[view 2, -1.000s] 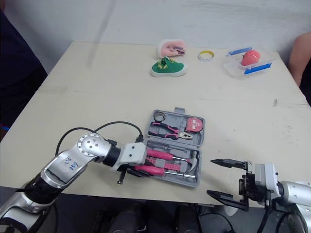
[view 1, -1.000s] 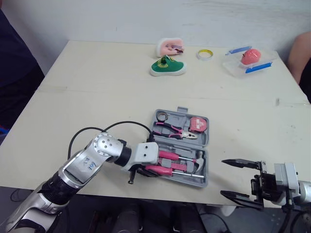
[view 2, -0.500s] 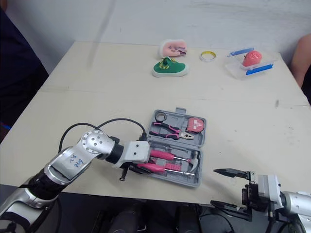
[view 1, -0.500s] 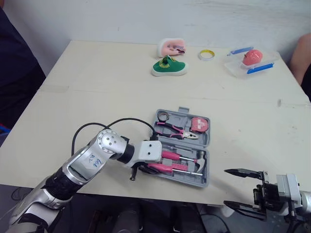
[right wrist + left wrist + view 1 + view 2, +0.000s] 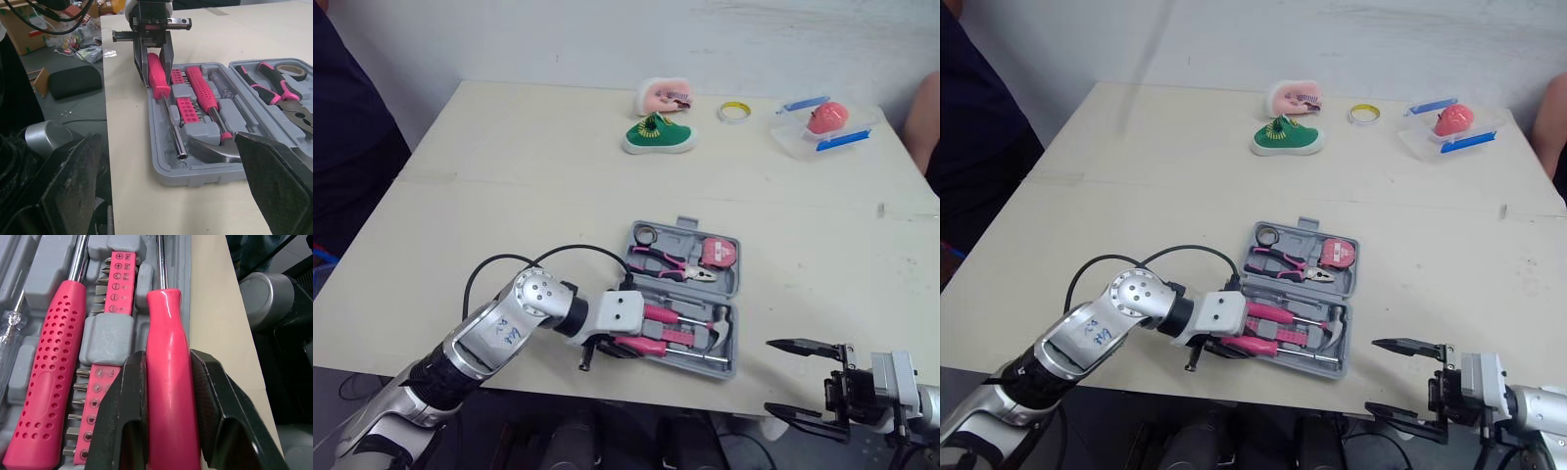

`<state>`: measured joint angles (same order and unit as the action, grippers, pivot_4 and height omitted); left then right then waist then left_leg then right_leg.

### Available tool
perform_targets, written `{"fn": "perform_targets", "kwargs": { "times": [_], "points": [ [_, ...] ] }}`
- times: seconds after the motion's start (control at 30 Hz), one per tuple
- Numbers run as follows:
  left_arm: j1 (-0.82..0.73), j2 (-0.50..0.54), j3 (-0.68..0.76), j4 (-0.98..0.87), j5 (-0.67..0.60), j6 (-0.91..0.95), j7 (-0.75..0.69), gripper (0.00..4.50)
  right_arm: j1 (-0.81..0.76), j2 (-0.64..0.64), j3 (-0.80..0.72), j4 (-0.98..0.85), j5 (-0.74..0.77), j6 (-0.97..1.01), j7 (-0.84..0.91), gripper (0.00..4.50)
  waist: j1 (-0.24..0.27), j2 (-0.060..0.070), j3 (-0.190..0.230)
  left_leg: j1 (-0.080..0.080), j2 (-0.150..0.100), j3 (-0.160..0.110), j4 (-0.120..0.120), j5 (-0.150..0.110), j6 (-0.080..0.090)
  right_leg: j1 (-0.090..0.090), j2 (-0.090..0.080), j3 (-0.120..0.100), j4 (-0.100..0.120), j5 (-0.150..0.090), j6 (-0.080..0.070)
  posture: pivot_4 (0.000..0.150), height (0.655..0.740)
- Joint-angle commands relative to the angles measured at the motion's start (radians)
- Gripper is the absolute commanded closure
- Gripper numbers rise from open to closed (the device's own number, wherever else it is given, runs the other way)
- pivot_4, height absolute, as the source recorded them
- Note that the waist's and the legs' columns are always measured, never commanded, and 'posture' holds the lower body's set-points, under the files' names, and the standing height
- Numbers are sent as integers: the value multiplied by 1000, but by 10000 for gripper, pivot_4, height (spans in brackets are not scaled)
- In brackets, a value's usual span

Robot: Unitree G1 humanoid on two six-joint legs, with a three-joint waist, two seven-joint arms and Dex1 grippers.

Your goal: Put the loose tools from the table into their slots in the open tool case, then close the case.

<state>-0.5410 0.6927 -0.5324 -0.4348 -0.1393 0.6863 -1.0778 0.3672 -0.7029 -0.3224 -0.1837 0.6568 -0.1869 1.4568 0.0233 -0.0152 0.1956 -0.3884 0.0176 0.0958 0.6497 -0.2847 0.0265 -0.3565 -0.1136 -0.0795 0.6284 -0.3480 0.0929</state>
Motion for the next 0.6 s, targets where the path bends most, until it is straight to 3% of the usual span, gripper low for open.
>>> {"fn": "perform_targets", "kwargs": {
  "times": [0.03, 0.17, 0.3, 0.43, 0.5, 0.57, 0.6],
  "points": [
    [-1, -14, 6, -11, 16, -43, 16, 17931, 2, 1, -2, -41, 5, 12, -17, 0, 0, 0, 0, 0, 0, 0, 0, 0, 0, 0, 0, 0, 0, 0, 0, 1500, 7400],
    [-5, -65, 61, -13, -6, -131, 37, 313, -5, -2, 3, -68, 8, 36, -41, 0, 3, 0, 0, 0, 0, -1, 1, 0, 0, 0, 0, 0, 0, 0, 0, 1500, 7400],
    [25, -70, 130, -37, -93, -165, -4, 313, -6, -4, 4, -85, 8, 55, -55, 0, 1, 0, 0, 0, 0, -1, 0, 0, 0, 0, 0, -1, 0, 0, 0, 1500, 7400],
    [68, -45, 163, -7, -99, -272, -39, 313, -10, -4, 6, -97, 6, 69, -65, 0, -3, 1, 0, 0, 0, 0, 0, 0, 0, 0, 0, -1, 0, 0, 0, 1500, 7400],
    [100, -98, 215, 28, -151, -335, -19, 313, -10, -2, 10, -111, 6, 79, -75, 0, -1, 1, -1, 0, 0, 0, 1, 0, 0, 1, 0, -1, 0, 0, 0, 1500, 7400],
    [132, -172, 288, 76, -235, -356, 9, 5538, -15, 0, 16, -123, 5, 91, -89, 0, 2, 1, -1, 0, 0, -1, 1, 0, 1, 1, -1, -1, 0, 0, 0, 1500, 7400],
    [147, -185, 294, 122, -220, -421, 0, 9395, -17, 0, 18, -132, 5, 98, -98, 0, 2, 1, -1, 0, 0, -1, 2, 0, 1, 1, -1, -1, 0, 0, 0, 1500, 7400]
  ]
}}
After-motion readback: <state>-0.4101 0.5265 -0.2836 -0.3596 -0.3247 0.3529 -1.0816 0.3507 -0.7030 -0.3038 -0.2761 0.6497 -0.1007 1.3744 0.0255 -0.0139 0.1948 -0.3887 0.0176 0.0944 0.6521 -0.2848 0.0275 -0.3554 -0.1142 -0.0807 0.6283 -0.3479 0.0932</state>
